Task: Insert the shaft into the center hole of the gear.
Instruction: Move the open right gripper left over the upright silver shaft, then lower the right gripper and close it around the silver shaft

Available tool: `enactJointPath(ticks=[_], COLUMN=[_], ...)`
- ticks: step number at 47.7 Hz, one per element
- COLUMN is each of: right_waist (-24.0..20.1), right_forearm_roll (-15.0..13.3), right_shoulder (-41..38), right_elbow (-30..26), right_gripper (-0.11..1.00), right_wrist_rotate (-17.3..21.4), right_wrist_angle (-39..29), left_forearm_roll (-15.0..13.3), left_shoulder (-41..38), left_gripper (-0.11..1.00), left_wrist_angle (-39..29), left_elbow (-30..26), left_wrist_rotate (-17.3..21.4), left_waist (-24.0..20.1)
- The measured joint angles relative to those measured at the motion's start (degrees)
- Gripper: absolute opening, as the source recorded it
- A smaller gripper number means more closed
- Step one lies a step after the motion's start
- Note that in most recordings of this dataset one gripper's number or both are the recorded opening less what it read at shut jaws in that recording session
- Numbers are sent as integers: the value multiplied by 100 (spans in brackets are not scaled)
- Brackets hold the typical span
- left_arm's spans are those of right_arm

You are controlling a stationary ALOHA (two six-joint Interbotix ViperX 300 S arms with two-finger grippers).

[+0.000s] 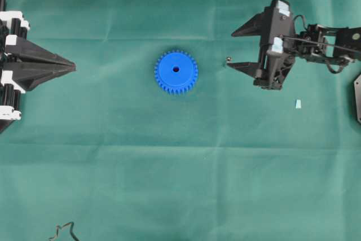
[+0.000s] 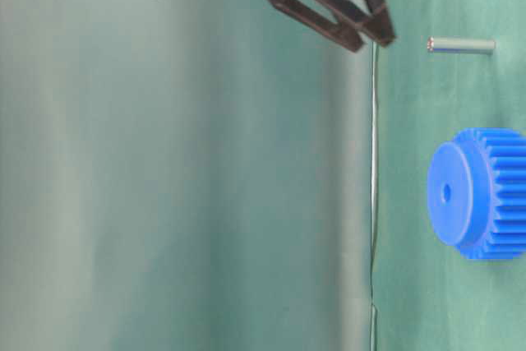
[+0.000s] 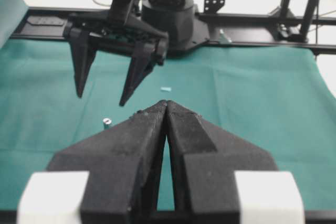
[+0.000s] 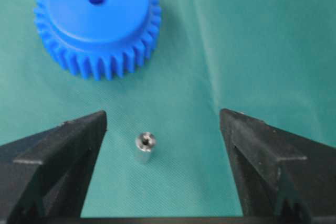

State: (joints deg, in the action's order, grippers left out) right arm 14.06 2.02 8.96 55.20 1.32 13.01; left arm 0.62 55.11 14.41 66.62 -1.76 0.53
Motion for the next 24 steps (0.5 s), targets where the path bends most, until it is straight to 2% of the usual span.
enactJointPath(ticks=[14, 24], right_waist=[9, 9], right_forearm_roll=[132, 211], right_shoulder=[-712, -835], right_elbow=[-26, -35], right_gripper=[87, 83], right_wrist_rotate=[0, 0], right_wrist_angle=[325, 466], left_forearm_roll=[9, 0], left_shoulder=[-9, -9], left_gripper=[0, 0], left_wrist_angle=[-26, -70], left_elbow=[0, 0], left_wrist_rotate=[9, 9], left_waist=[0, 0])
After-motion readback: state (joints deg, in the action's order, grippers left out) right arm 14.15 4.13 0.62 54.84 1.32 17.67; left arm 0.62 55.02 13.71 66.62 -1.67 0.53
